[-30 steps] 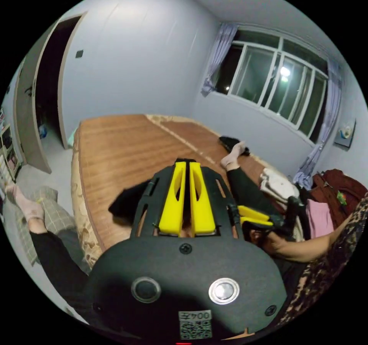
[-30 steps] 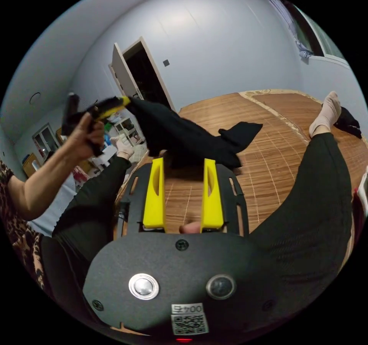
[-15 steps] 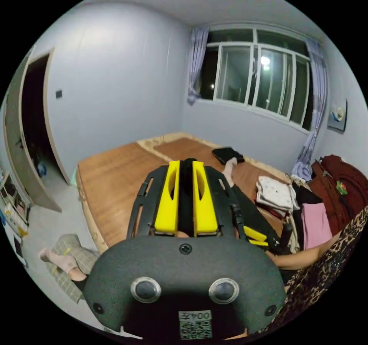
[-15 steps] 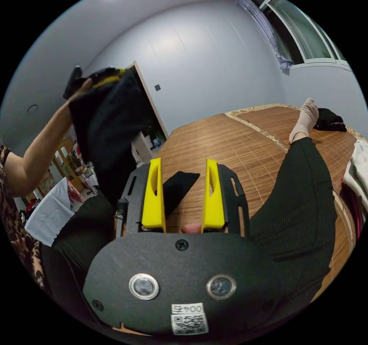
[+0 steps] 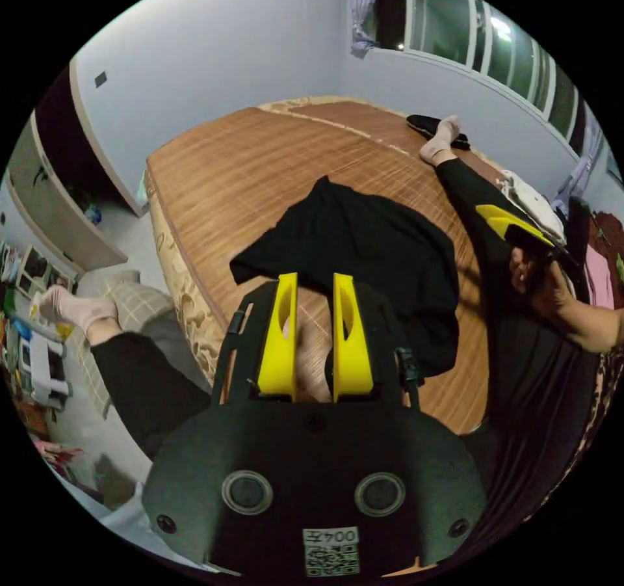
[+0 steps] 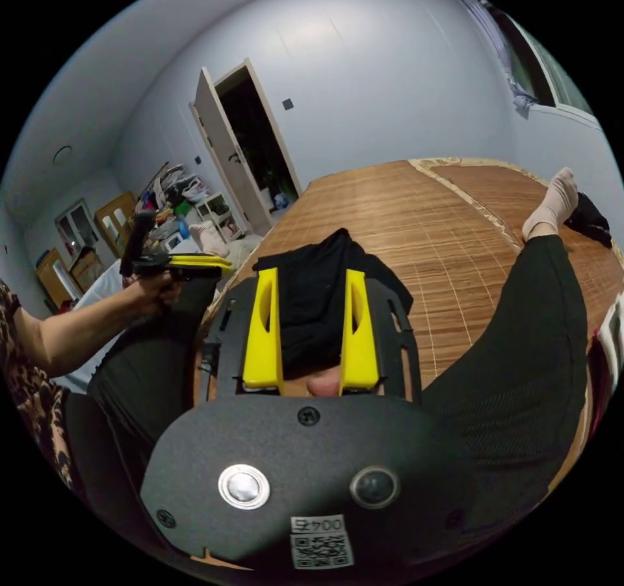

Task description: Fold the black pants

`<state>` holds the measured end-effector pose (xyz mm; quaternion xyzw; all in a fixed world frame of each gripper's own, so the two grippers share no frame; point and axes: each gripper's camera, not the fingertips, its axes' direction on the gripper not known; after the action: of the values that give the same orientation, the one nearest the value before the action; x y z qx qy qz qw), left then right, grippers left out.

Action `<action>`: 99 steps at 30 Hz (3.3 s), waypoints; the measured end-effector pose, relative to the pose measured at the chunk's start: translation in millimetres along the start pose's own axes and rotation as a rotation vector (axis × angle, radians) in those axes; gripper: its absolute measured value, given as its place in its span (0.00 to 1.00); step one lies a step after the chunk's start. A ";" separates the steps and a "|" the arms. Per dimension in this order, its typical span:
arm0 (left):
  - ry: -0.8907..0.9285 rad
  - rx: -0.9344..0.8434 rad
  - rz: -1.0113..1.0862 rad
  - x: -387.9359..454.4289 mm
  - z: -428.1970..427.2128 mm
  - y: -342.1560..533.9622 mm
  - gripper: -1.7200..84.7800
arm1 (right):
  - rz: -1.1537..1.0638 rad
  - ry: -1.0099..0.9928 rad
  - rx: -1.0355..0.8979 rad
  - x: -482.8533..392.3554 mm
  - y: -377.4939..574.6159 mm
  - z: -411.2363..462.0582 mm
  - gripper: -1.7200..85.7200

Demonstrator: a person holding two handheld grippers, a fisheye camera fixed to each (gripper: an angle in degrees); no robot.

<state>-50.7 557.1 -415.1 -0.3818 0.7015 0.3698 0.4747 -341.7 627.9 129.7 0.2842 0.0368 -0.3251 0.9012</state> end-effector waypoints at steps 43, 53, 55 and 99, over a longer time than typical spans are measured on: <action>-0.056 -0.016 -0.104 -123.2 109.0 23.0 0.14 | 0.151 -0.149 -0.263 66.4 14.5 152.0 0.08; 0.001 -0.023 -0.092 -133.4 109.4 24.0 0.09 | 0.202 -0.197 -0.272 82.2 6.6 150.7 0.09; -0.006 -0.014 -0.092 -134.0 106.2 25.5 0.07 | 0.188 -0.174 -0.274 79.5 3.7 147.1 0.10; 0.011 0.357 -0.020 -66.0 -152.1 39.0 0.04 | 0.143 -0.035 -0.010 38.3 -139.4 -29.3 0.03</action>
<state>-126.7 452.2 -304.5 -0.3004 0.7546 0.2324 0.5350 -392.8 534.5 27.5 0.2761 0.0023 -0.2646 0.9240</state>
